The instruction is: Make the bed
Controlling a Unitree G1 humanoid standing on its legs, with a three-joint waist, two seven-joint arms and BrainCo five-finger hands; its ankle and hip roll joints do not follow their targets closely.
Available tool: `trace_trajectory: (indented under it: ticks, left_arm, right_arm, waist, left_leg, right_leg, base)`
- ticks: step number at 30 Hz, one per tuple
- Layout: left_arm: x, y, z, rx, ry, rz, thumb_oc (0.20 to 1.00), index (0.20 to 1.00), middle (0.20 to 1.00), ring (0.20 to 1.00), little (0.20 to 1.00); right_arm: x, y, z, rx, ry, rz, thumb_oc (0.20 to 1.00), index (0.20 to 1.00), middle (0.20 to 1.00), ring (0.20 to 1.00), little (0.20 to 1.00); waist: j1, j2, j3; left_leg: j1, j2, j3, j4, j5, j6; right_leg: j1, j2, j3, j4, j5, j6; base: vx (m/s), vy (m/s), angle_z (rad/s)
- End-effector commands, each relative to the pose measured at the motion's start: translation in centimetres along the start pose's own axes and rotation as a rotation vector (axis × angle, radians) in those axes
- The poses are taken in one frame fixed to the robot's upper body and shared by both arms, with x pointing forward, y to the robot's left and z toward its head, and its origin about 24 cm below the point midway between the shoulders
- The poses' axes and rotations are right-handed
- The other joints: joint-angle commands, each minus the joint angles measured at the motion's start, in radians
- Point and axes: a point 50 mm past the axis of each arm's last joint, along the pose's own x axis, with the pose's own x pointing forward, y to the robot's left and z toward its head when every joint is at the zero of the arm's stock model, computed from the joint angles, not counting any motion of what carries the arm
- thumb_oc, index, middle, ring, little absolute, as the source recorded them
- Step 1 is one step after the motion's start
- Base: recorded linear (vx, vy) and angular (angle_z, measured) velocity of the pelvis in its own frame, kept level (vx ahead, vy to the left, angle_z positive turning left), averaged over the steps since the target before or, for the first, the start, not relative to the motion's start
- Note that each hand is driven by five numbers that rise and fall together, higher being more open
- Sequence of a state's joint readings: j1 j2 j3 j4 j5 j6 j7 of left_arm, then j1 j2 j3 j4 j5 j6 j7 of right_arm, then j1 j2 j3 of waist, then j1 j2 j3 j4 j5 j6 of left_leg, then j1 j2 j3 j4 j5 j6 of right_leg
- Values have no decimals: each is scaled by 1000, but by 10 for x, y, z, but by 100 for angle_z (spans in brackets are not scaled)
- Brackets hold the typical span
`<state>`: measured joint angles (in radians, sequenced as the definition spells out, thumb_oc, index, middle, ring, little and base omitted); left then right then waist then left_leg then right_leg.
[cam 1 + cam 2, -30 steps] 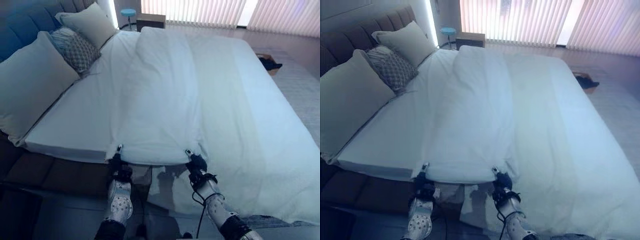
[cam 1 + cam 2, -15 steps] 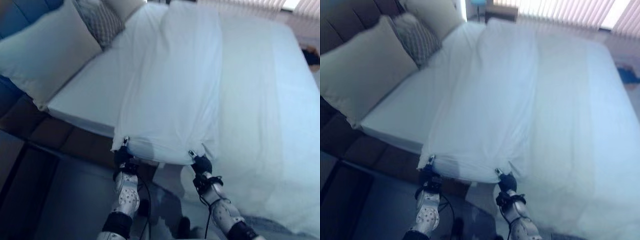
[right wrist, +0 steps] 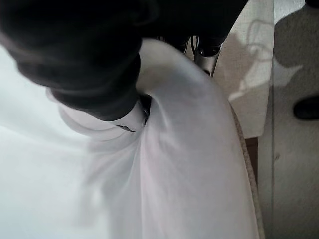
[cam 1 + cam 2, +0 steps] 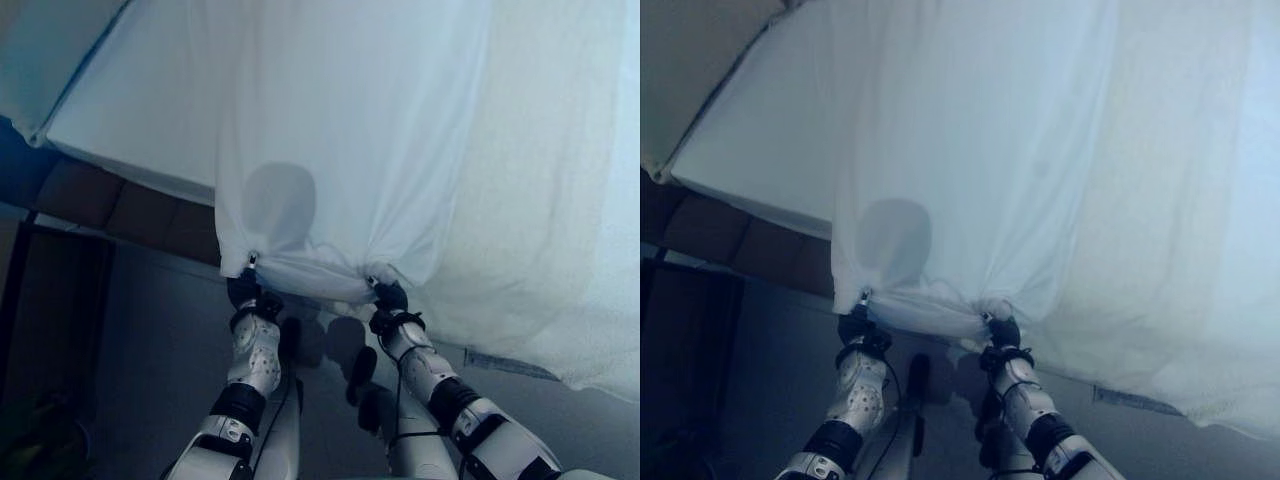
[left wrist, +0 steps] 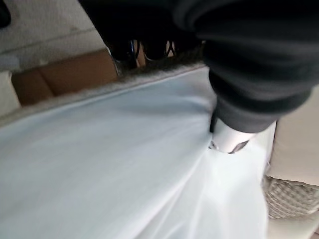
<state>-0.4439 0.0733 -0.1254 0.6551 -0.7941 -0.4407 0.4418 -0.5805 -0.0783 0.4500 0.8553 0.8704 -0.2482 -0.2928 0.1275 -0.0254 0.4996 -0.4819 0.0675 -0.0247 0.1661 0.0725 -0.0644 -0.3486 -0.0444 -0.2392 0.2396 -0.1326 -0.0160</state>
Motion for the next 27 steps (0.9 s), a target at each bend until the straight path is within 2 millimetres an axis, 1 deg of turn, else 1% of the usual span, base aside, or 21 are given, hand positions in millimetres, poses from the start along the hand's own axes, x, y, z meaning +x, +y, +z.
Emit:
trace_trajectory:
  ticks: [1,2,5,7,8,9,12,13,15,16,17,19,20,21,22,23,24,25,26,27]
  left_arm:
    - [13,54,21,142,-92,223,1000,1000,1000,1000,1000]
    - [20,52,28,196,-114,228,1000,1000,1000,1000,1000]
    - [28,56,43,292,-178,273,1000,1000,1000,1000,1000]
    - [31,63,50,361,-212,328,1000,1000,1000,1000,1000]
    - [31,71,50,382,-204,371,1000,1000,1000,1000,1000]
    - [31,74,53,408,-223,396,1000,1000,1000,1000,1000]
    - [29,90,55,458,-226,479,1000,1000,1000,1000,1000]
    - [27,94,55,466,-226,499,1000,1000,1000,1000,1000]
    - [23,108,53,450,-206,549,1000,1000,1000,1000,1000]
    - [21,111,52,427,-198,559,1000,1000,1000,1000,1000]
    - [18,114,51,396,-195,563,1000,1000,1000,1000,1000]
    - [10,119,48,298,-190,569,1000,1000,1000,1000,1000]
    - [7,117,51,266,-214,548,1000,1000,1000,1000,1000]
    - [4,109,59,255,-261,492,1000,1000,1000,1000,1000]
    - [5,102,66,281,-295,447,1000,1000,1000,1000,1000]
    - [3,90,80,322,-380,364,1000,1000,1000,1000,1000]
    - [-2,75,96,320,-463,246,1000,1000,1000,1000,1000]
    - [-2,65,107,303,-503,183,1000,1000,1000,1000,1000]
    - [-2,65,106,302,-503,183,1000,1000,1000,1000,1000]
    - [0,40,121,235,-524,-16,1000,1000,1000,1000,1000]
  right_arm:
    - [0,-21,-4,-28,1,-106,1000,1000,1000,1000,1000]
    - [5,-19,7,-48,-25,-98,1000,1000,1000,1000,1000]
    - [8,-30,8,-175,-8,-112,1000,1000,1000,1000,1000]
    - [8,-39,4,-267,16,-129,1000,1000,1000,1000,1000]
    - [6,-45,-1,-321,38,-133,1000,1000,1000,1000,1000]
    - [4,-50,-5,-361,52,-139,1000,1000,1000,1000,1000]
    - [0,-58,-8,-506,52,-104,1000,1000,1000,1000,1000]
    - [-2,-59,-7,-564,44,-69,1000,1000,1000,1000,1000]
    - [-5,-55,3,-664,-9,42,1000,1000,1000,1000,1000]
    - [-7,-51,9,-700,-37,93,1000,1000,1000,1000,1000]
    - [-9,-45,19,-731,-80,167,1000,1000,1000,1000,1000]
    - [-15,-37,36,-731,-145,273,1000,1000,1000,1000,1000]
    - [-19,-33,47,-731,-179,327,1000,1000,1000,1000,1000]
    - [-23,-28,60,-712,-222,375,1000,1000,1000,1000,1000]
    - [-26,-28,68,-700,-243,402,1000,1000,1000,1000,1000]
    - [-30,-25,82,-667,-285,439,1000,1000,1000,1000,1000]
    - [-34,-18,103,-620,-349,484,1000,1000,1000,1000,1000]
    - [-36,-13,114,-585,-382,515,1000,1000,1000,1000,1000]
    - [-36,-13,114,-585,-382,516,1000,1000,1000,1000,1000]
    - [-40,-8,136,-440,-450,549,1000,1000,1000,1000,1000]
  waist:
    - [20,-34,19]
    - [12,-31,20]
    - [5,-29,20]
    - [-1,-33,20]
    - [-6,-37,20]
    - [-10,-41,20]
    - [-28,-57,20]
    - [-32,-60,20]
    - [-46,-71,20]
    - [-50,-75,20]
    - [-54,-77,20]
    - [-58,-73,20]
    - [-60,-67,20]
    - [-64,-61,20]
    - [-70,-54,20]
    - [-71,-49,20]
    - [-68,-44,20]
    - [-66,-44,20]
    - [-66,-43,20]
    - [-71,-43,20]
  left_leg:
    - [-5,-63,24,-72,13,1]
    - [-25,-69,31,-74,13,3]
    - [-42,-74,39,-73,9,9]
    - [-47,-78,46,-68,2,16]
    - [-47,-79,50,-60,-6,21]
    - [-46,-81,54,-52,-15,26]
    - [-38,-83,69,-23,-43,43]
    - [-34,-84,74,-16,-50,47]
    - [-18,-83,84,-6,-64,56]
    - [-10,-83,89,-5,-70,61]
    - [-1,-85,94,-1,-77,67]
    - [22,-86,107,3,-98,81]
    - [35,-86,115,9,-110,87]
    - [39,-90,116,16,-115,95]
    - [37,-92,109,22,-114,96]
    - [32,-97,104,28,-114,97]
    - [29,-102,102,25,-112,95]
    - [30,-106,98,16,-107,90]
    - [30,-105,98,15,-107,90]
    - [21,-118,87,9,-97,86]
  right_leg:
    - [-51,-91,38,-201,238,139]
    - [-73,-95,42,-207,247,145]
    - [-95,-104,45,-207,253,151]
    - [-101,-109,49,-206,257,156]
    - [-101,-111,53,-203,259,159]
    - [-102,-114,59,-199,260,162]
    - [-104,-120,81,-179,265,172]
    - [-105,-122,88,-170,265,175]
    - [-109,-126,105,-143,263,180]
    - [-112,-129,112,-128,261,183]
    - [-115,-134,115,-105,255,186]
    - [-147,-148,115,-18,244,193]
    - [-173,-159,117,29,246,196]
    - [-195,-162,126,69,259,199]
    - [-212,-151,143,105,255,195]
    - [-223,-148,142,105,253,190]
    - [-228,-148,123,64,254,184]
    - [-232,-142,111,18,254,181]
    - [-231,-142,111,17,255,181]
    - [-237,-137,104,-51,263,180]
  base:
    - [31,93,3]
    - [23,98,12]
    - [21,101,-3]
    - [21,86,-6]
    - [20,86,-18]
    - [19,92,-20]
    - [10,102,-12]
    - [14,107,-26]
    - [9,109,-32]
    - [7,96,-40]
    - [13,107,-41]
    - [20,123,-31]
    - [13,105,-22]
    - [5,64,-19]
    - [6,-4,-13]
    - [13,-46,-8]
    - [23,-86,3]
    - [19,-68,8]
    - [48,-152,3]
    - [37,-110,-2]
